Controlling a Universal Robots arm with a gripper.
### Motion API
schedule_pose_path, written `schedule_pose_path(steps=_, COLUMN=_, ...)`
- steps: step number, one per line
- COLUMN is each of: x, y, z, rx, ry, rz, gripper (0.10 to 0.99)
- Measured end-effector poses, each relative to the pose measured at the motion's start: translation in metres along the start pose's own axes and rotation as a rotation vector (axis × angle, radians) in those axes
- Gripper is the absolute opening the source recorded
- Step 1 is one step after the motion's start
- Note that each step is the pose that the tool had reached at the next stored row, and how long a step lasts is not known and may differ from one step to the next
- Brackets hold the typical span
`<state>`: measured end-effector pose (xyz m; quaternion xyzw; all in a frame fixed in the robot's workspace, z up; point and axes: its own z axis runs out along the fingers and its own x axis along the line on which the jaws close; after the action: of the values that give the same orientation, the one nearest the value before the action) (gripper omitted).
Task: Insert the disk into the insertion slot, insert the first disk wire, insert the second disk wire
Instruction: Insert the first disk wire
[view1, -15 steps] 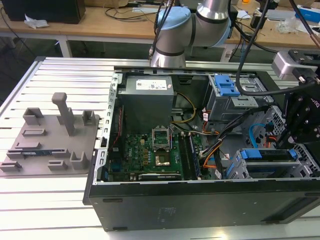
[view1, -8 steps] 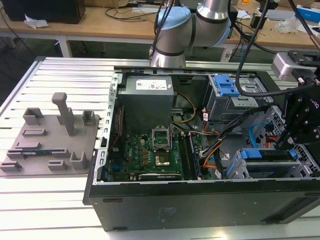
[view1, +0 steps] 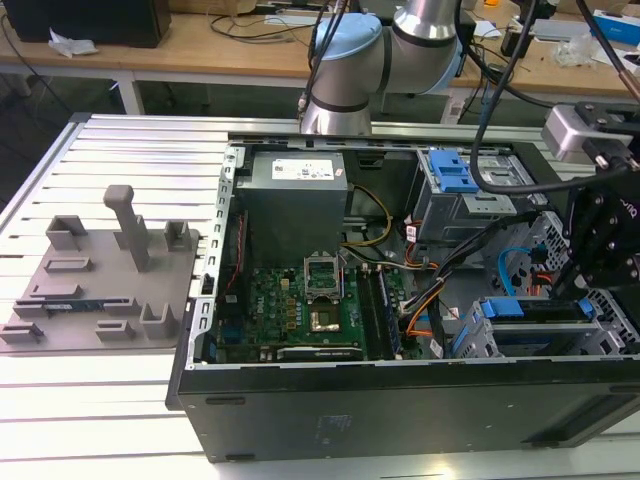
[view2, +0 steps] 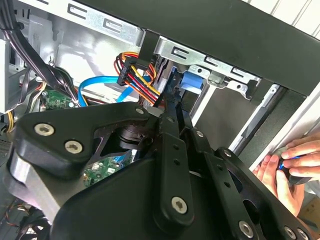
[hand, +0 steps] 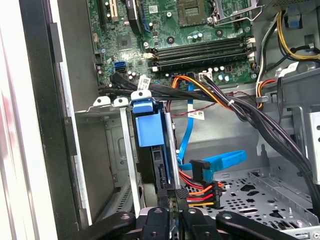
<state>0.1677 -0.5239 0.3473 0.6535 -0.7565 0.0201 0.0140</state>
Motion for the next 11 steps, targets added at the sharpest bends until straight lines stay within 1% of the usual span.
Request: schedule_pose_path(steps=11, x=0.0023, y=0.0008, z=0.0009, rx=0.000, ry=0.0002, rz=-0.001, gripper=0.169)
